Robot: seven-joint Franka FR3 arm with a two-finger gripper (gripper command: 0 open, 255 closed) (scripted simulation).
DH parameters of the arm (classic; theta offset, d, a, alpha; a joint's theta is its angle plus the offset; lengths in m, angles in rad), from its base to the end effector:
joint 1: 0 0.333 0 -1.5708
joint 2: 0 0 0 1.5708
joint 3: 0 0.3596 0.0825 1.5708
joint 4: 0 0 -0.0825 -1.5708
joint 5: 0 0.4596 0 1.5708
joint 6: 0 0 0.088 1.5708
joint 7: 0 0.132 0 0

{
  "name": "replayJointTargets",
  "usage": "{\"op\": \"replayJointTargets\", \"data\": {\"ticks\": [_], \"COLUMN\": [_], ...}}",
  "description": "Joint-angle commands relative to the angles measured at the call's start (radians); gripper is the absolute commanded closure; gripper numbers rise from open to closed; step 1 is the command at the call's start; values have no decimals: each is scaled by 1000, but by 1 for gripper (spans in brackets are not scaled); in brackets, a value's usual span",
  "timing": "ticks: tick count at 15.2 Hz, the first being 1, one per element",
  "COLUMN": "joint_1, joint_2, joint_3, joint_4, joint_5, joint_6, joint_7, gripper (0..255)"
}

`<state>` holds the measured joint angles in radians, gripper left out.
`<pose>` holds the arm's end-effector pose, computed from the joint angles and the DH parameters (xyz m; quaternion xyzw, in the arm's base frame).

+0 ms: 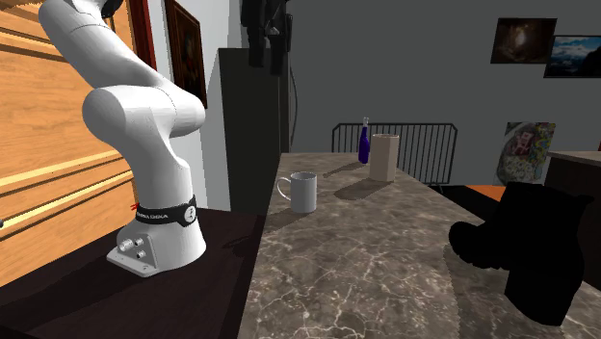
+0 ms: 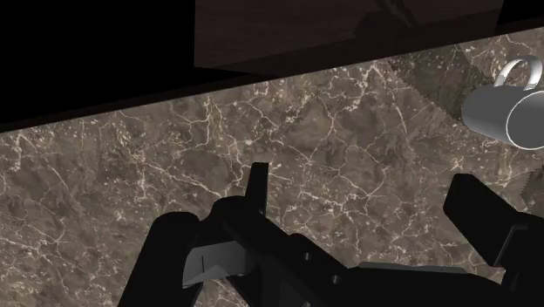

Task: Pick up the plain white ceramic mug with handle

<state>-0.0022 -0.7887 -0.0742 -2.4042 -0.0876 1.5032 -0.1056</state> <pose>0.3370 -0.0427 0.5649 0.9979 0.0265 -0.0580 0.0129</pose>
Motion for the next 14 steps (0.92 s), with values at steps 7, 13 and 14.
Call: {"op": "replayJointTargets", "data": {"ticks": [7,13,14], "joint_1": [36,94,105], "joint_2": [-90,-118,-115], "joint_3": [118,258,283], "joint_4": [-173,-301,-317], "joint_5": [101,221,242], "joint_6": [114,253,279], "joint_7": [159,321,349], "gripper": [0,0,0]}}
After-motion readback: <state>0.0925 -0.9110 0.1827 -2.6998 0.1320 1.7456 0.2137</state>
